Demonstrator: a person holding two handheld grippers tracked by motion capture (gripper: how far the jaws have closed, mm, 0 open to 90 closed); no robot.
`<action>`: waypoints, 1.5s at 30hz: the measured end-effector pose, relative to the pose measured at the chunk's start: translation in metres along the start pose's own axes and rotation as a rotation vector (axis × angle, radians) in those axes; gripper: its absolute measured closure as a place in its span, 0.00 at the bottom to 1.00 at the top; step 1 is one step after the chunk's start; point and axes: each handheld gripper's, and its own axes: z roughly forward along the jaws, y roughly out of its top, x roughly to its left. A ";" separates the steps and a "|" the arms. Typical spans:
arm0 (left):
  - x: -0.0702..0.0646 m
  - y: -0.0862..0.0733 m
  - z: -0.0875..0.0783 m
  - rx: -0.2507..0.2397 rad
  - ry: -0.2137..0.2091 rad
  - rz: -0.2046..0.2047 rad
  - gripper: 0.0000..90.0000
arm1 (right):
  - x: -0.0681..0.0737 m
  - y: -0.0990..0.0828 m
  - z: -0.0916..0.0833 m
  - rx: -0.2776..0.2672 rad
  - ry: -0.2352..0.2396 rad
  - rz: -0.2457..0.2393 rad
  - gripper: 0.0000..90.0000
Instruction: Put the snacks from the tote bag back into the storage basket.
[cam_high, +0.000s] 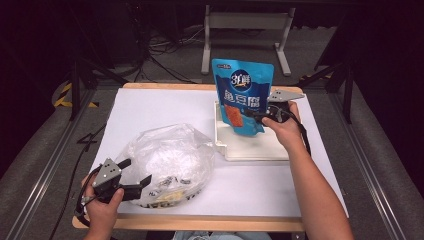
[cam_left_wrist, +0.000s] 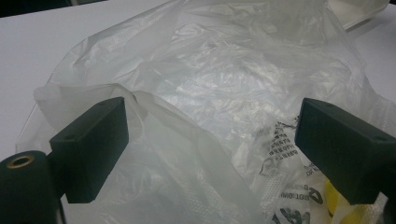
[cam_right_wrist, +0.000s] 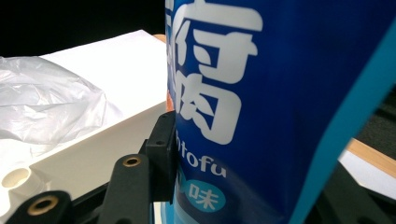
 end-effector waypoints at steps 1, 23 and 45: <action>0.000 0.000 0.000 -0.001 0.000 -0.001 0.12 | 0.000 -0.001 0.001 0.001 0.001 -0.001 0.61; 0.000 0.000 0.001 0.004 0.000 0.003 0.12 | -0.012 -0.022 0.004 0.064 0.052 -0.034 0.55; 0.000 0.000 0.003 0.009 -0.004 0.002 0.12 | -0.011 -0.014 -0.015 0.054 -0.004 0.049 0.13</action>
